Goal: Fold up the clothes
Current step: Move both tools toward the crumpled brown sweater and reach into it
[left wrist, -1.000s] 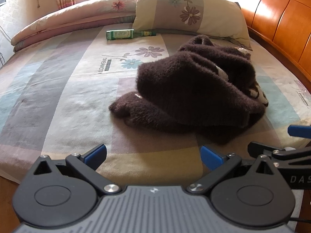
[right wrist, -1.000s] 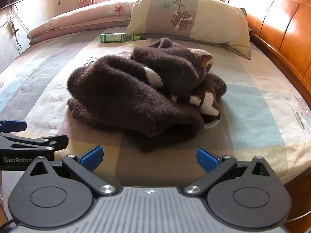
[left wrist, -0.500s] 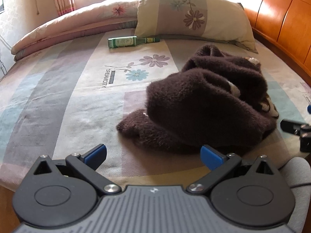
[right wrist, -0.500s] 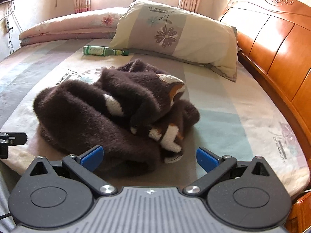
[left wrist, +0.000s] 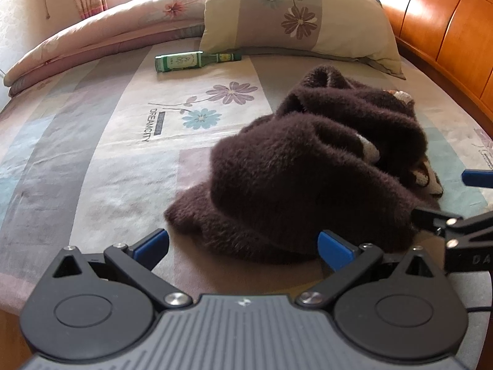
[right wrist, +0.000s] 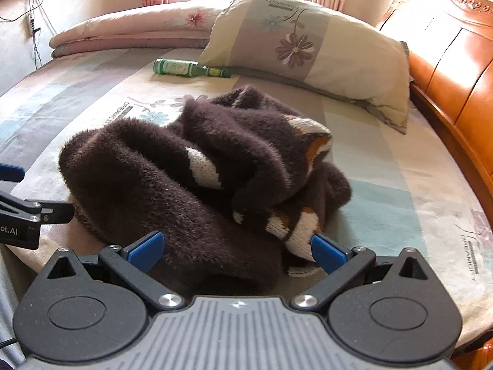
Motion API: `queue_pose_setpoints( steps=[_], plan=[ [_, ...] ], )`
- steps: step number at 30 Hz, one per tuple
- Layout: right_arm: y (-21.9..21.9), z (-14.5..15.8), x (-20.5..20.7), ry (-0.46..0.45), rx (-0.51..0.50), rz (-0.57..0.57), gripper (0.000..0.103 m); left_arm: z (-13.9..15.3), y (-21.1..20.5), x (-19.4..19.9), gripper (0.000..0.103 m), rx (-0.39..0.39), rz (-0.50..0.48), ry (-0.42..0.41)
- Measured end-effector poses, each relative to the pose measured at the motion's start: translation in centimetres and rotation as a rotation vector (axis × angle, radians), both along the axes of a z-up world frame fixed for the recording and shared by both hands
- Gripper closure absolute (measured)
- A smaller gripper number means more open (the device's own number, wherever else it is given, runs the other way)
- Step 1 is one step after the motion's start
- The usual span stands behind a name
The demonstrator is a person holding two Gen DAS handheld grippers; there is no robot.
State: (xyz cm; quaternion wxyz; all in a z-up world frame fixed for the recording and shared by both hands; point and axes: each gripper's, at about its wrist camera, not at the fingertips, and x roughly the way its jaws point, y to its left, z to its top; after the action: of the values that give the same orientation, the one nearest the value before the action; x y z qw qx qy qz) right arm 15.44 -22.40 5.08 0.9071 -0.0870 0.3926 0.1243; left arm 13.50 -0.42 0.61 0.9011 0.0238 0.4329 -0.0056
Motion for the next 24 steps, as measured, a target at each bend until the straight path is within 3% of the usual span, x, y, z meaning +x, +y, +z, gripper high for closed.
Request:
queue_pose_setpoints(
  steps=[8, 15, 19, 24],
  plan=[
    [-0.4, -0.1, 2.5, -0.022, -0.007, -0.034, 0.0, -0.7, 0.0, 1.2, 0.001, 0.025, 0.01, -0.002],
    [-1.2, -0.7, 7.8, -0.024, -0.049, -0.114, 0.0, -0.7, -0.4, 1.8, 0.001, 0.01, 0.001, -0.04],
    [-3.2, -0.8, 9.2, -0.031, -0.053, -0.187, 0.0, -0.9, -0.5, 2.0, 0.001, 0.034, -0.005, -0.043],
    [-7.1, -0.4, 9.1, -0.021, -0.014, -0.257, 0.0, -1.4, -0.7, 2.6, 0.001, 0.006, -0.016, -0.024]
  ],
)
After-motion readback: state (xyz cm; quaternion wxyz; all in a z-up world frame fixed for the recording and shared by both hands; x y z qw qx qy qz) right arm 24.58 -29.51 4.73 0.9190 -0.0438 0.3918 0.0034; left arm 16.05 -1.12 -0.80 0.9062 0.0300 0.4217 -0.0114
